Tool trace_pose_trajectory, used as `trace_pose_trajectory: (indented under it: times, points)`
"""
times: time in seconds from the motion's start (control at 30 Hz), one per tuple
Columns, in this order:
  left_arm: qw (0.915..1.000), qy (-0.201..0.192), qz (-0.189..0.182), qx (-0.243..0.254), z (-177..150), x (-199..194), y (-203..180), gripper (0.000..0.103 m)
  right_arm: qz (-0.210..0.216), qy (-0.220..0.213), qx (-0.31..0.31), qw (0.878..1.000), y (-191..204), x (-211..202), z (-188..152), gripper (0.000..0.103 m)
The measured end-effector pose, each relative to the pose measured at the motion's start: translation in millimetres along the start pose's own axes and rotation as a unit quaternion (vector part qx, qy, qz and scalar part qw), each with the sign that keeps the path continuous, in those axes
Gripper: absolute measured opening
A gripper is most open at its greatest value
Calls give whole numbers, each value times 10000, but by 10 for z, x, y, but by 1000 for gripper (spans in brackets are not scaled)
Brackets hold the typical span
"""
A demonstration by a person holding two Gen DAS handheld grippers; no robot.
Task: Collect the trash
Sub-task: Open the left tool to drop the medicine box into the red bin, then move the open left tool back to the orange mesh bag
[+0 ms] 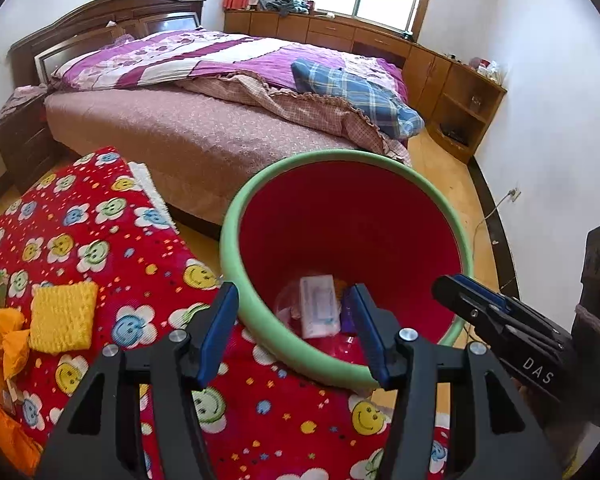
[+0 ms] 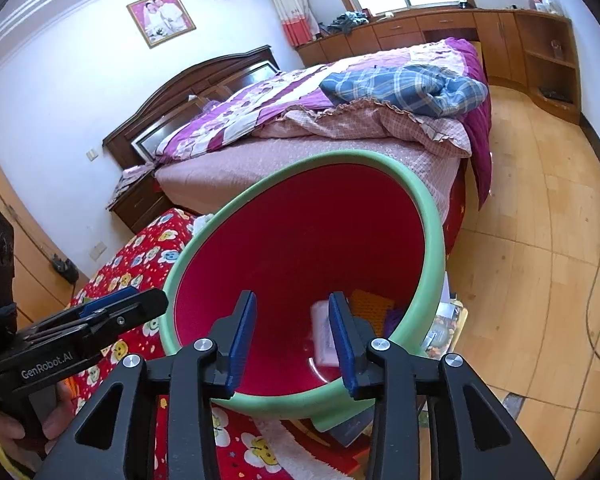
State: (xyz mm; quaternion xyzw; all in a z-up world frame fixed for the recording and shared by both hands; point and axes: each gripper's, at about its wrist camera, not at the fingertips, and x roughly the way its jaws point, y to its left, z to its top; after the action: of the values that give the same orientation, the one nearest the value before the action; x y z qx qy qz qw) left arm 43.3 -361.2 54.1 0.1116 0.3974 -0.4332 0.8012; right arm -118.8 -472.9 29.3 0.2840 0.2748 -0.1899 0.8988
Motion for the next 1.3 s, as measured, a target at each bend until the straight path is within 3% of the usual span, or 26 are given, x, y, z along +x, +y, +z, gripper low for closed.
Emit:
trace_pose_trajectory:
  times: [0.2, 0.57, 0.73, 0.97, 1.3]
  points:
    - [9994, -86, 112, -305, -65, -201, 184, 58, 47, 16, -34, 10000, 84, -36, -34, 45]
    - [9940, -247, 578, -893, -300, -608, 656, 58, 133, 83, -160, 9997, 356, -87, -99, 65]
    - [9893, -339, 849, -1134, -431, -798, 885, 58, 242, 150, -342, 9990, 547, -84, -150, 66]
    - [9793, -425, 1350, -1448, -629, -1047, 1237, 58, 381, 263, -580, 9972, 803, -53, -244, 68]
    - [9565, -509, 2042, -2021, -941, -1277, 1792, 58, 498, 401, -920, 9937, 1123, -5, -350, 69]
